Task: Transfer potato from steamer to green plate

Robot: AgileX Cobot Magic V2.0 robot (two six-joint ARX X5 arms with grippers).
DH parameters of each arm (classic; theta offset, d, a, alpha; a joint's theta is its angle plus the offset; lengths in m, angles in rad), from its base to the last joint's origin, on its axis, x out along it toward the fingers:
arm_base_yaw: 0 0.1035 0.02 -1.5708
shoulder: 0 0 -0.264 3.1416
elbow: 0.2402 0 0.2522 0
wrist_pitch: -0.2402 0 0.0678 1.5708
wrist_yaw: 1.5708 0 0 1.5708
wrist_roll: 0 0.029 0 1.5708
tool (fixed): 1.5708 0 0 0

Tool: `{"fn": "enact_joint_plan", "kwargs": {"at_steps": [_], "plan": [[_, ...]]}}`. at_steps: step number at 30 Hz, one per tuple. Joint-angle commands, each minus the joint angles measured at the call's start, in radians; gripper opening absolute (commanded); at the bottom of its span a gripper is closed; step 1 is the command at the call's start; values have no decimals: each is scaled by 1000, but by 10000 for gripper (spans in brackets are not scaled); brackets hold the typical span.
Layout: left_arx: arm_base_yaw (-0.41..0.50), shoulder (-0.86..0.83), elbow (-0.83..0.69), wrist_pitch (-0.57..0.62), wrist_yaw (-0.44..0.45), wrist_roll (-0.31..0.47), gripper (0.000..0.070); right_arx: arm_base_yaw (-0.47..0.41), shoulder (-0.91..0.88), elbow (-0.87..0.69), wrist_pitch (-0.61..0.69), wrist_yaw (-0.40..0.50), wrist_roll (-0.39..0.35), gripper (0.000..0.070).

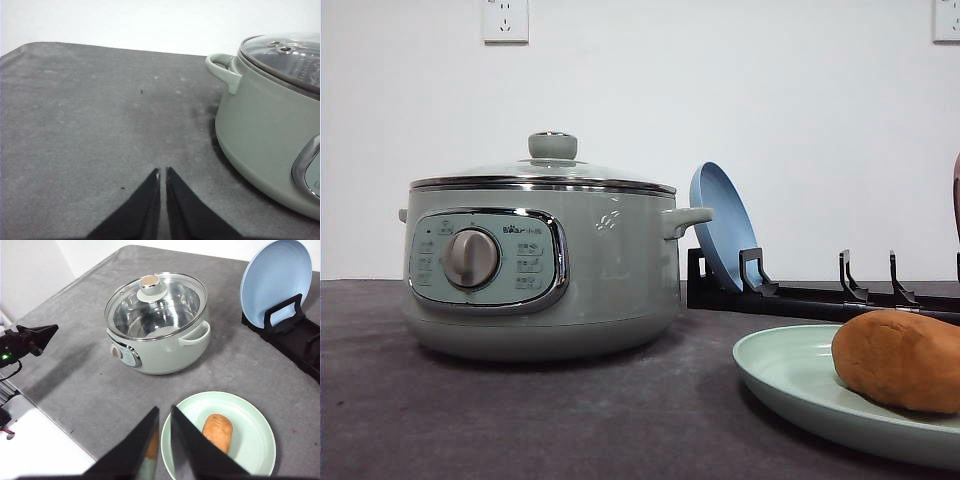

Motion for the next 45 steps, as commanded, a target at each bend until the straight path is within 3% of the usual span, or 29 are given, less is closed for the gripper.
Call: {"fn": "enact_joint_plan", "kwargs": {"at_steps": [1, 8, 11, 13, 21, 25, 32, 41, 45], "plan": [[2, -1, -21, -5, -6, 9, 16, 6, 6, 19, 6, -2, -11, 32], [2, -1, -21, -5, -6, 9, 16, -7, 6, 18, 5, 16, -12, 32], [2, -1, -21, -5, -6, 9, 16, -85, 4, -3, 24, 62, -27, 32], [2, -1, -21, -5, -6, 9, 16, -166, -14, -61, 75, 68, -86, 32], [2, -1, -21, -5, -6, 9, 16, -415, -226, -546, 572, 65, -121, 32], [2, -1, -21, -5, -6, 9, 16, -458, -353, -796, 793, 69, -147, 32], [2, -1, -21, -5, -6, 9, 16, -468, -451, -1066, 1023, 83, -146, 31], [2, -1, -21, -5, -6, 9, 16, -468, -512, -1225, 1061, 147, -137, 31], [2, -1, -21, -5, -6, 9, 16, -467, -537, -1233, 998, 174, -125, 31]]}}
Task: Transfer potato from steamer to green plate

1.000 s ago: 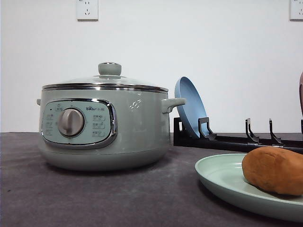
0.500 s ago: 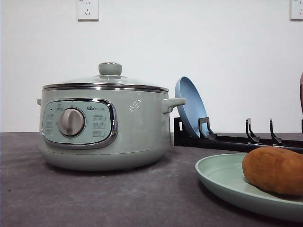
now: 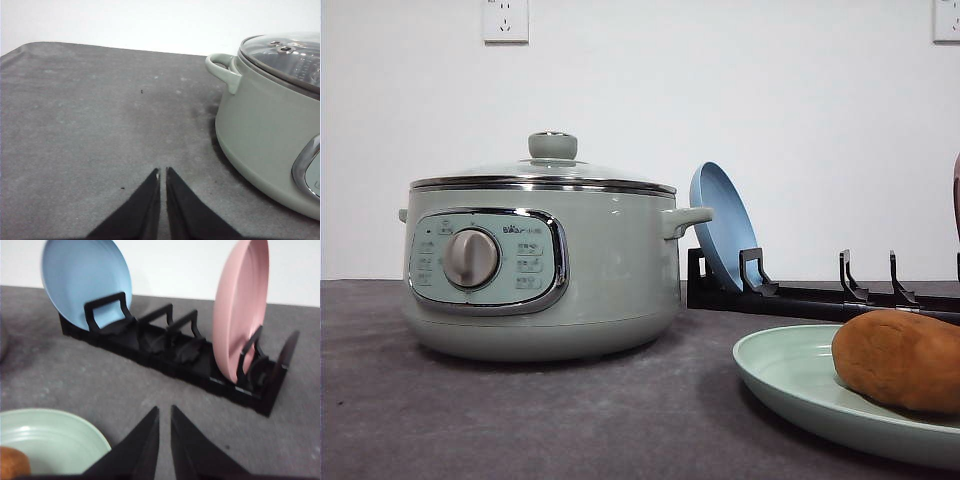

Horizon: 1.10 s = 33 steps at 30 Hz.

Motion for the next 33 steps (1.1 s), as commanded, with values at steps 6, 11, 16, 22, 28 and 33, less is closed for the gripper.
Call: {"fn": "enact_joint_plan", "kwargs": {"at_steps": [6, 11, 16, 22, 28, 33], "plan": [[2, -1, -21, -5, -5, 9, 16, 0, -1, -5, -29, 34, 26, 31], [2, -1, -21, -5, -5, 9, 16, 0, -1, -5, -11, 40, 26, 31], [2, -1, -21, -5, -5, 9, 16, 0, -1, -4, -2, 40, 26, 31], [2, -1, -21, -5, -5, 9, 16, 0, -1, -4, -2, 40, 26, 31], [2, -1, -21, -5, -5, 9, 16, 0, -1, -4, -2, 40, 26, 32], [2, -1, -21, -5, -5, 9, 16, 0, -1, -4, -2, 40, 26, 31]]}}
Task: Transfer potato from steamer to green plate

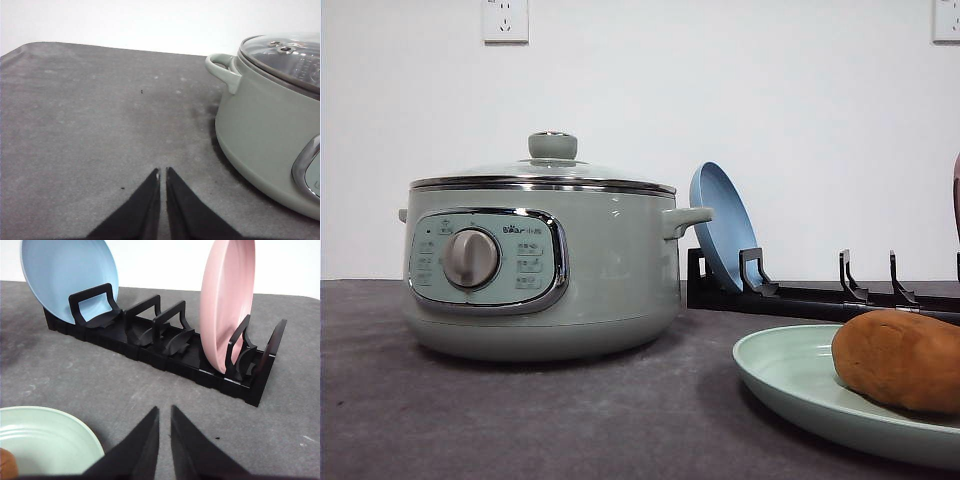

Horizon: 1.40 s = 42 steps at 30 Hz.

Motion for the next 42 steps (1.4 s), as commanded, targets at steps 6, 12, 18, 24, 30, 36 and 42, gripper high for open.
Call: {"fn": "enact_joint_plan", "kwargs": {"at_steps": [6, 12, 18, 24, 30, 36, 42], "plan": [[2, -1, -21, -5, -5, 9, 16, 0, -2, -5, 11, 4, 13, 31], [2, -1, -21, -5, -5, 9, 16, 0, -2, -5, 11, 4, 13, 31], [2, -1, -21, -5, -5, 9, 16, 0, -2, -5, 11, 4, 13, 31], [2, -1, -21, -5, -5, 9, 16, 0, -2, -5, 11, 4, 13, 31], [2, -1, -21, -5, -5, 9, 16, 0, -2, -5, 11, 4, 13, 31], [2, -1, -21, -5, -5, 9, 16, 0, -2, -5, 11, 4, 13, 31], [2, -1, -21, -5, -5, 9, 16, 0, -2, -5, 11, 4, 13, 31]]}}
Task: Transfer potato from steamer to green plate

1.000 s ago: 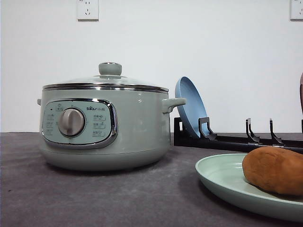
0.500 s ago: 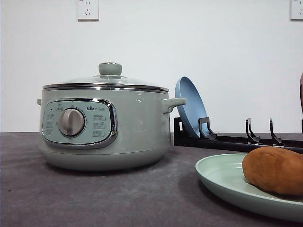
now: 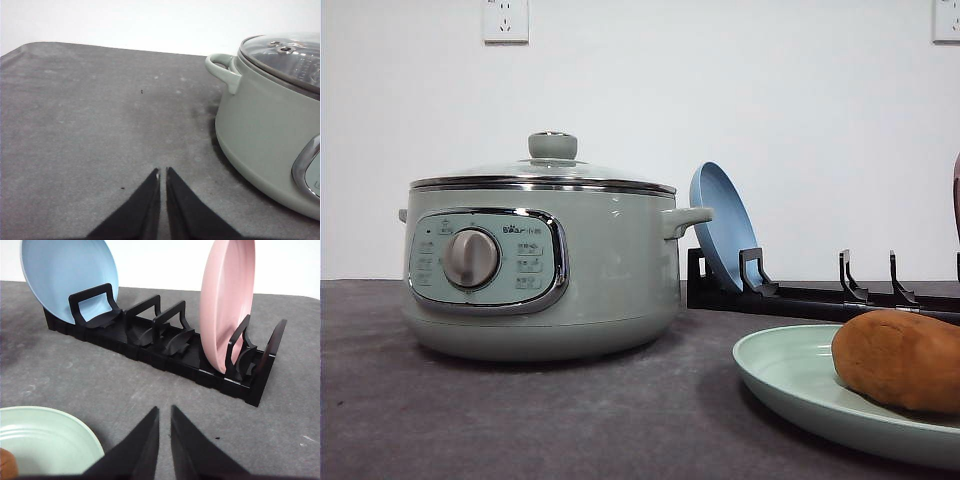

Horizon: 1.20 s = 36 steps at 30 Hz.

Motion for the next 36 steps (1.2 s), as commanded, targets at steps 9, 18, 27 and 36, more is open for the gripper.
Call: {"fn": "enact_joint_plan", "kwargs": {"at_steps": [9, 18, 27, 36], "plan": [[2, -1, -21, -5, -6, 9, 16, 0, -2, -5, 11, 4, 13, 31], [2, -1, -21, -5, -6, 9, 16, 0, -2, -5, 11, 4, 13, 31], [2, -1, -21, -5, -6, 9, 16, 0, -2, -5, 11, 4, 13, 31], [2, -1, -21, -5, -6, 9, 16, 0, -2, -5, 11, 4, 13, 31]]}}
